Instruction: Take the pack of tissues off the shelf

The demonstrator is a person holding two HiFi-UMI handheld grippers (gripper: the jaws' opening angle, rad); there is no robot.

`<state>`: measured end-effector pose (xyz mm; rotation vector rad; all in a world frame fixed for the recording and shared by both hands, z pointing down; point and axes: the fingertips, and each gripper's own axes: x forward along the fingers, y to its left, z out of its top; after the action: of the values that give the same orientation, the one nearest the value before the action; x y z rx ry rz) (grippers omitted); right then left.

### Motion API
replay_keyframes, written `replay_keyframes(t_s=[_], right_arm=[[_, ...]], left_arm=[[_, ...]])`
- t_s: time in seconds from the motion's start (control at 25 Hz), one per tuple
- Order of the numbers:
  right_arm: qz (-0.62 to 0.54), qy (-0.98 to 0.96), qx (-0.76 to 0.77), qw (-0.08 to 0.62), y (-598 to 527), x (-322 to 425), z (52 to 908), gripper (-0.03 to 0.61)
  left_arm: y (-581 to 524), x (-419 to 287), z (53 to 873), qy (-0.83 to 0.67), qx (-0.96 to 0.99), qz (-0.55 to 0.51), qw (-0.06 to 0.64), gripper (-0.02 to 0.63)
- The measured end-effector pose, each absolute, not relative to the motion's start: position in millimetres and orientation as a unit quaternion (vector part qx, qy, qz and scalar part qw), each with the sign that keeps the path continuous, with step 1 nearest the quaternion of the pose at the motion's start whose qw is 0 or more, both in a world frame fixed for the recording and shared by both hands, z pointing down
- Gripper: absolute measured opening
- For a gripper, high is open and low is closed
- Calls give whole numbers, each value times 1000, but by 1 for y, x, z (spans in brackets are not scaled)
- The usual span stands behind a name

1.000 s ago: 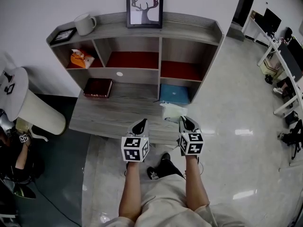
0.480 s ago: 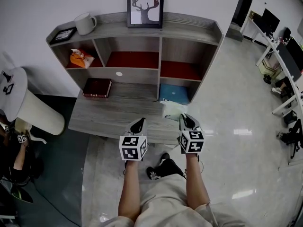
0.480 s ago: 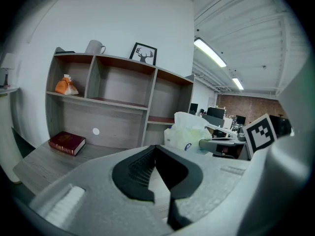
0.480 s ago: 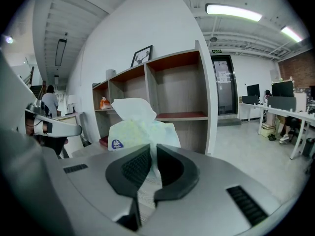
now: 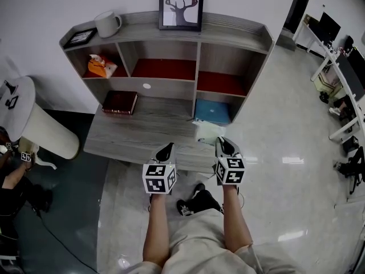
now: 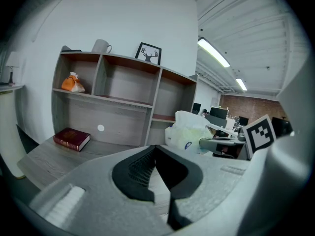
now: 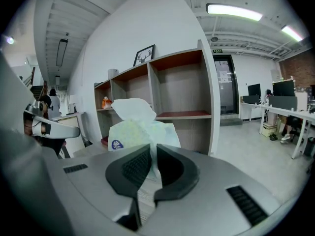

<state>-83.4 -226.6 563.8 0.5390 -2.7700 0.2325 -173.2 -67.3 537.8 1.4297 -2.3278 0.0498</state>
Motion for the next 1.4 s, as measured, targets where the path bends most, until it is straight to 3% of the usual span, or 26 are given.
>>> replay_keyframes(t_s=[1.4], right_arm=[[68, -977, 148, 136, -212, -115, 546, 29]], left_arm=[[-61, -188, 525, -836, 510, -9, 204, 8]])
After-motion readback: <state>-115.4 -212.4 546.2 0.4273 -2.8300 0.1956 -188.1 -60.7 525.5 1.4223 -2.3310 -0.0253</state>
